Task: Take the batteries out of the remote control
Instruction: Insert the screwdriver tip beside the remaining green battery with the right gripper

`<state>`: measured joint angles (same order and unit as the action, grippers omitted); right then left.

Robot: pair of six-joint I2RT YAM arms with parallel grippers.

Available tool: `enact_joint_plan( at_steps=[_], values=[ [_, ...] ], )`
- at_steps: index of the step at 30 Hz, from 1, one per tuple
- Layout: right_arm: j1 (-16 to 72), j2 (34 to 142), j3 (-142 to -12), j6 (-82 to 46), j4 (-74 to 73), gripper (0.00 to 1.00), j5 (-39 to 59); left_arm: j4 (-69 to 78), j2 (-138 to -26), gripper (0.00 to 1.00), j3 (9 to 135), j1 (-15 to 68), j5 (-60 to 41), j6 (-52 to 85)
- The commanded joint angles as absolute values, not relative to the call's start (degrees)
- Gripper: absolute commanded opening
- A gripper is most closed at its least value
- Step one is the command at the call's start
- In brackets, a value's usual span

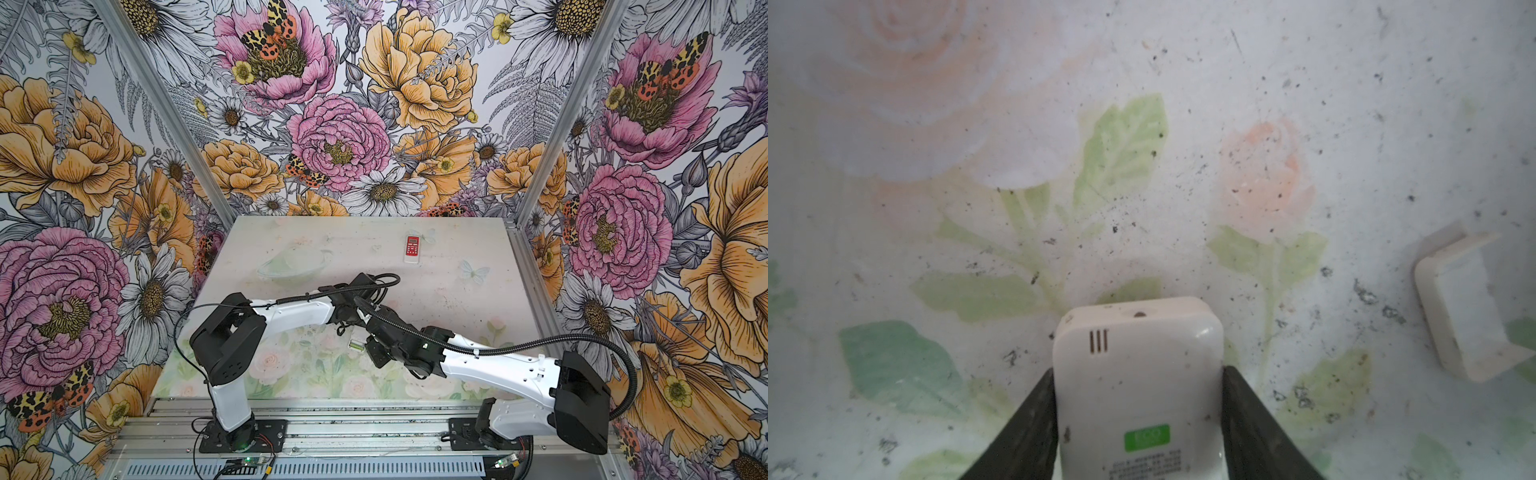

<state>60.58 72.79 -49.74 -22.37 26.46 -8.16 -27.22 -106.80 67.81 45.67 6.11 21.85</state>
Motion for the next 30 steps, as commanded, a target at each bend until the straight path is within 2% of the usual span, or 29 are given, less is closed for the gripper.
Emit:
enact_joint_plan(
  at_steps=[1, 30],
  values=[
    [61.0, 73.8, -51.8, -21.7, 26.0, 0.0, -9.0, -25.5, -104.9, 0.14, 68.8, 45.0, 5.0, 20.5],
    [60.9, 72.0, -50.8, -21.5, 29.1, 0.0, -9.6, -25.3, -104.9, 0.11, 69.2, 45.0, 4.2, 19.9]
  ],
)
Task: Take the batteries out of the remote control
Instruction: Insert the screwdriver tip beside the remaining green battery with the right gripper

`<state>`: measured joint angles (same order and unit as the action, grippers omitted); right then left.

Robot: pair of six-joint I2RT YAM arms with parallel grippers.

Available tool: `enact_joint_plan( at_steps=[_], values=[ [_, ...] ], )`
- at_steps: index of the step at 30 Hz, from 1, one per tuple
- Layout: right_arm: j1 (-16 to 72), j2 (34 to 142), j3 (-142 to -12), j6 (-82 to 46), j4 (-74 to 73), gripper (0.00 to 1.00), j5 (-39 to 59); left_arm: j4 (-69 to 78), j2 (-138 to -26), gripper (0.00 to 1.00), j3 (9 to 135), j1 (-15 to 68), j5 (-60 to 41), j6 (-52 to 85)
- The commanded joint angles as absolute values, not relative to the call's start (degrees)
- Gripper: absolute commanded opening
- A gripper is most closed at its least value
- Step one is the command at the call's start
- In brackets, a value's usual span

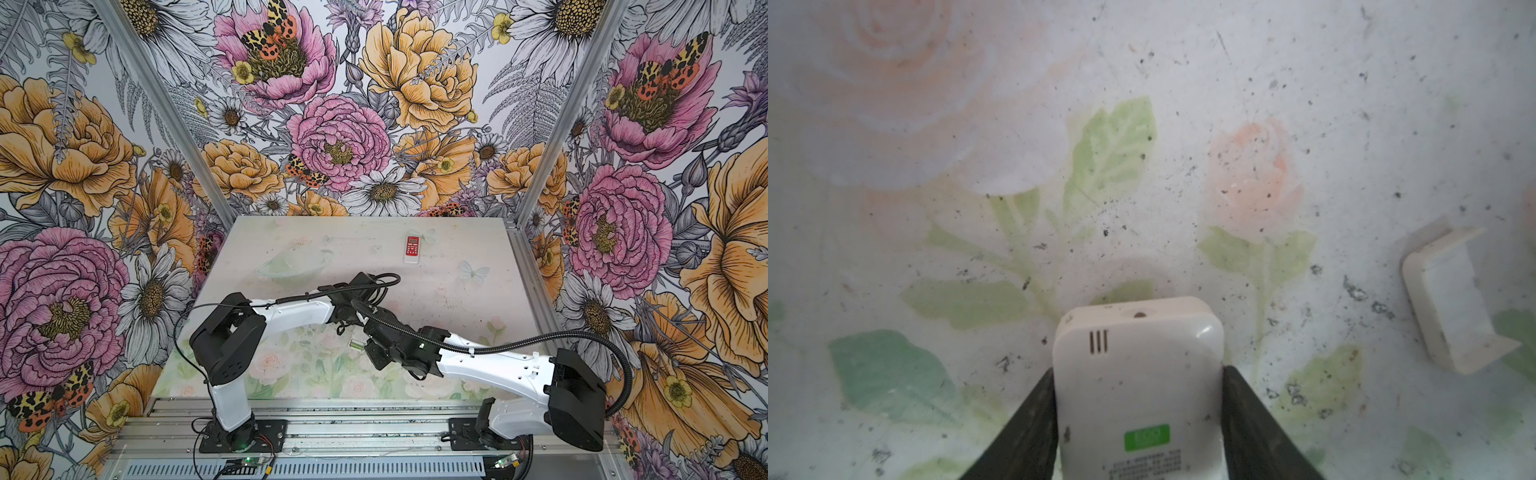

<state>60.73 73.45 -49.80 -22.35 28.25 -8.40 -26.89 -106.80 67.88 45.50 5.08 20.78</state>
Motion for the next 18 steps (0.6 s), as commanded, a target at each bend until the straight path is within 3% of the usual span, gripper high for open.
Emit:
enact_joint_plan(
  at_steps=[1, 18],
  values=[
    [60.9, 71.9, -50.7, -21.4, 29.2, 0.0, -9.5, -25.3, -104.9, 0.11, 69.2, 45.0, 4.2, 19.8],
    [60.9, 74.7, -51.7, -21.0, 29.1, 0.0, -9.0, -25.1, -105.5, 0.11, 69.9, 45.1, 3.6, 20.2]
  ],
)
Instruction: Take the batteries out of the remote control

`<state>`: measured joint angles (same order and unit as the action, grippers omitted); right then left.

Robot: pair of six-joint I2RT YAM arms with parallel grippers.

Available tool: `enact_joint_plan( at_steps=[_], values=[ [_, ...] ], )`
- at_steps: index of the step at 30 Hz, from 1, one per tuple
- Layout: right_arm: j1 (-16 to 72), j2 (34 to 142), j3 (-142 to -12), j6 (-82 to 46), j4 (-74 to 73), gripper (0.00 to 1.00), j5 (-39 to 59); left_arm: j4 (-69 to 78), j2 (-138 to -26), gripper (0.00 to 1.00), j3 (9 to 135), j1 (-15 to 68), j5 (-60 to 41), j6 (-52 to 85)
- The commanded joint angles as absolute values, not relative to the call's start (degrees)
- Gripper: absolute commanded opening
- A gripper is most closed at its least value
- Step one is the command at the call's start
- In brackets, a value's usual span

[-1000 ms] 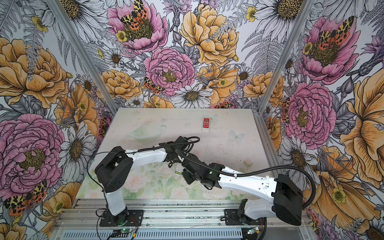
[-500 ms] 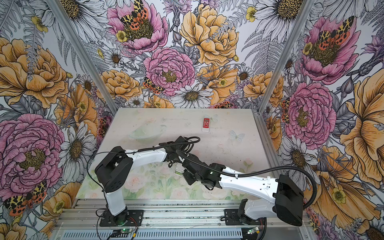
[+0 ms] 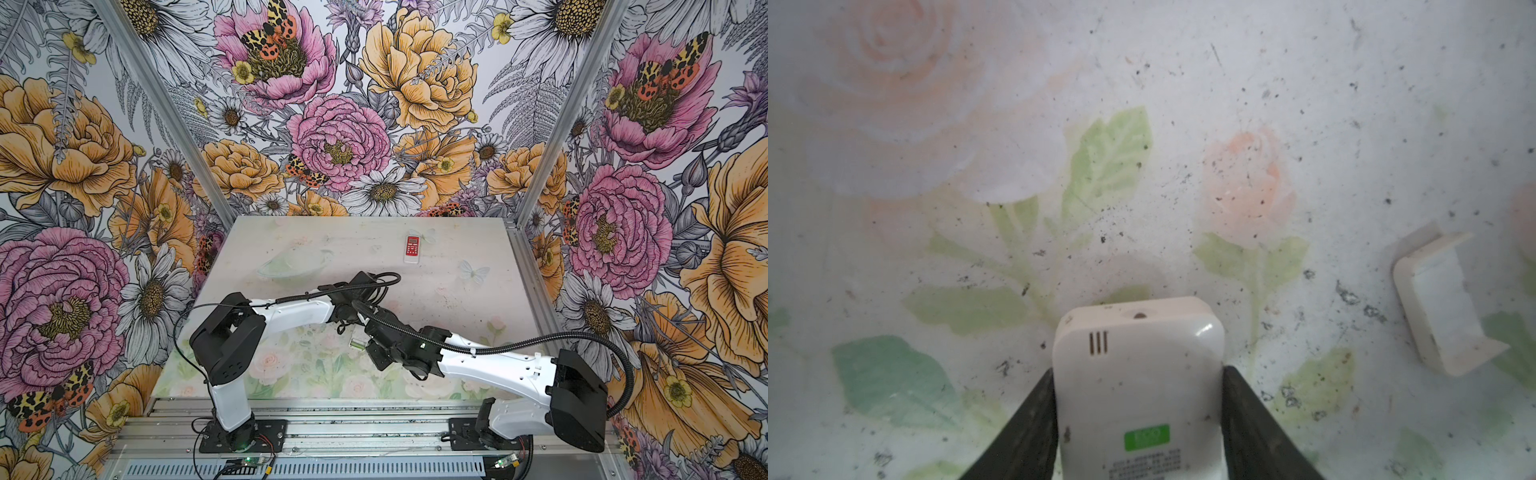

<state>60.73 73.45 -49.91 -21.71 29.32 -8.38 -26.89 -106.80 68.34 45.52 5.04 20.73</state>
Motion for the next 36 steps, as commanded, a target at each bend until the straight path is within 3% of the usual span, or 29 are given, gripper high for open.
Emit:
enact_joint_plan(
  at_steps=[1, 7, 13, 25, 36],
  values=[
    [60.9, 75.3, -51.8, -20.9, 28.9, 0.0, -8.7, -25.0, -105.5, 0.11, 69.9, 45.2, 3.6, 20.3],
    [60.9, 76.5, -49.5, -22.4, 24.9, 0.0, -8.9, -25.0, -106.1, 0.07, 69.8, 45.2, 2.3, 20.7],
    [60.9, 71.2, -38.7, -26.7, 9.9, 0.0, -8.8, -24.5, -106.6, 0.0, 69.8, 44.1, -1.7, 22.8],
    [61.1, 62.2, -20.8, -31.6, -15.9, 0.0, -14.3, -17.3, -105.5, 0.0, 66.9, 41.0, -11.1, 24.4],
    [61.1, 64.4, -18.0, -33.0, -25.8, 0.0, -14.4, -16.4, -106.9, 0.0, 67.6, 40.0, -13.8, 24.5]
  ],
)
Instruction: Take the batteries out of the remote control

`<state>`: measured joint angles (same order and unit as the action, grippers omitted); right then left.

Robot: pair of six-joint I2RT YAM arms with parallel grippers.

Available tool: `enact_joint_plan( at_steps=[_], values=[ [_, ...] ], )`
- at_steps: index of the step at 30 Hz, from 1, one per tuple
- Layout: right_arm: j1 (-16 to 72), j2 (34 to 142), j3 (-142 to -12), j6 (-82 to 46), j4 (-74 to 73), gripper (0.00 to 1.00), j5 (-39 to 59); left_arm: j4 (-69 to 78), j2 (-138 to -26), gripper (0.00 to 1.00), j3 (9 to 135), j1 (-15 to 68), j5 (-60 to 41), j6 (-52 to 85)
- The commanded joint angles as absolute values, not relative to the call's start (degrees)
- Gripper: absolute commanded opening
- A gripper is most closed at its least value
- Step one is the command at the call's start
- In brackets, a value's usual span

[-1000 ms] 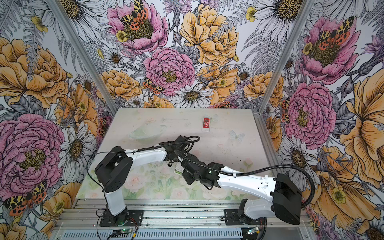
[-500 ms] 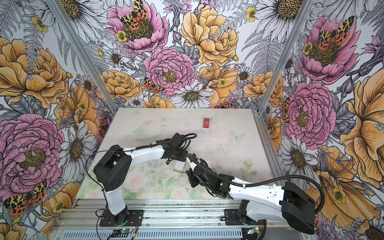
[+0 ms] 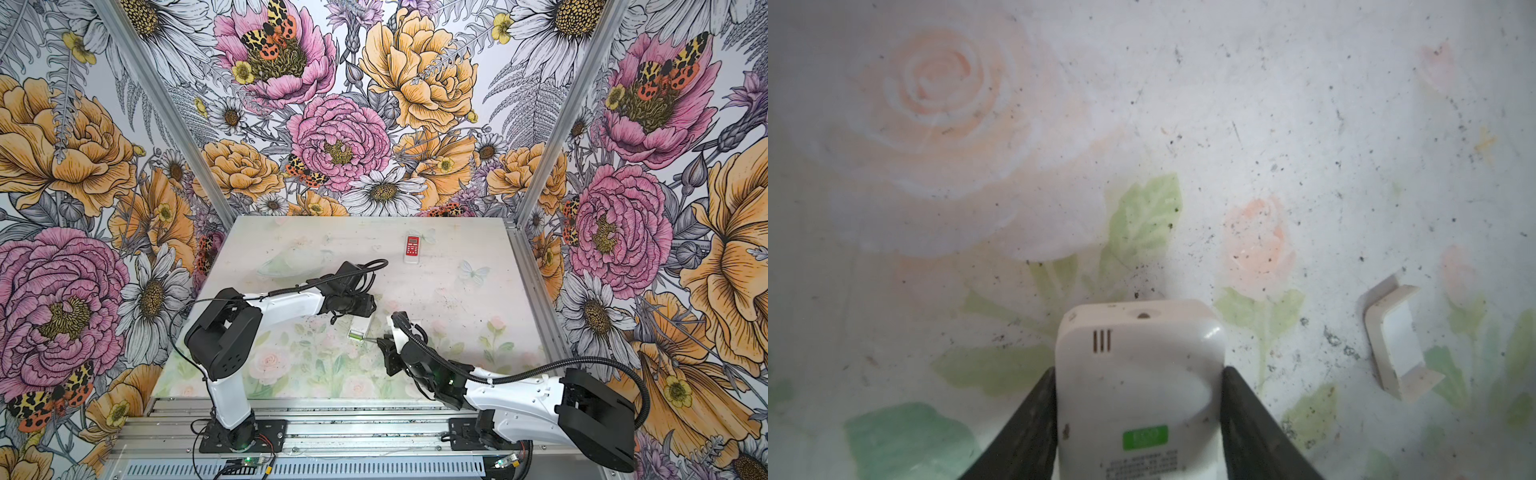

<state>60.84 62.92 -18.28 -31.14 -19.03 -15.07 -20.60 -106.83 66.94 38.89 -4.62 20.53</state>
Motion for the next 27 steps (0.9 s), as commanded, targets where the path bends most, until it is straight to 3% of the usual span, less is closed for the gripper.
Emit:
enact_joint_plan(
  at_steps=[1, 27],
  values=[
    [61.1, 64.6, -17.8, -33.2, -26.5, 0.0, -14.3, -16.4, -107.1, 0.0, 67.7, 39.9, -14.1, 24.5],
    [61.0, 68.0, -16.6, -36.7, -37.0, 0.0, -12.7, -16.0, -108.6, 0.0, 68.5, 38.8, -13.7, 25.8]
  ],
)
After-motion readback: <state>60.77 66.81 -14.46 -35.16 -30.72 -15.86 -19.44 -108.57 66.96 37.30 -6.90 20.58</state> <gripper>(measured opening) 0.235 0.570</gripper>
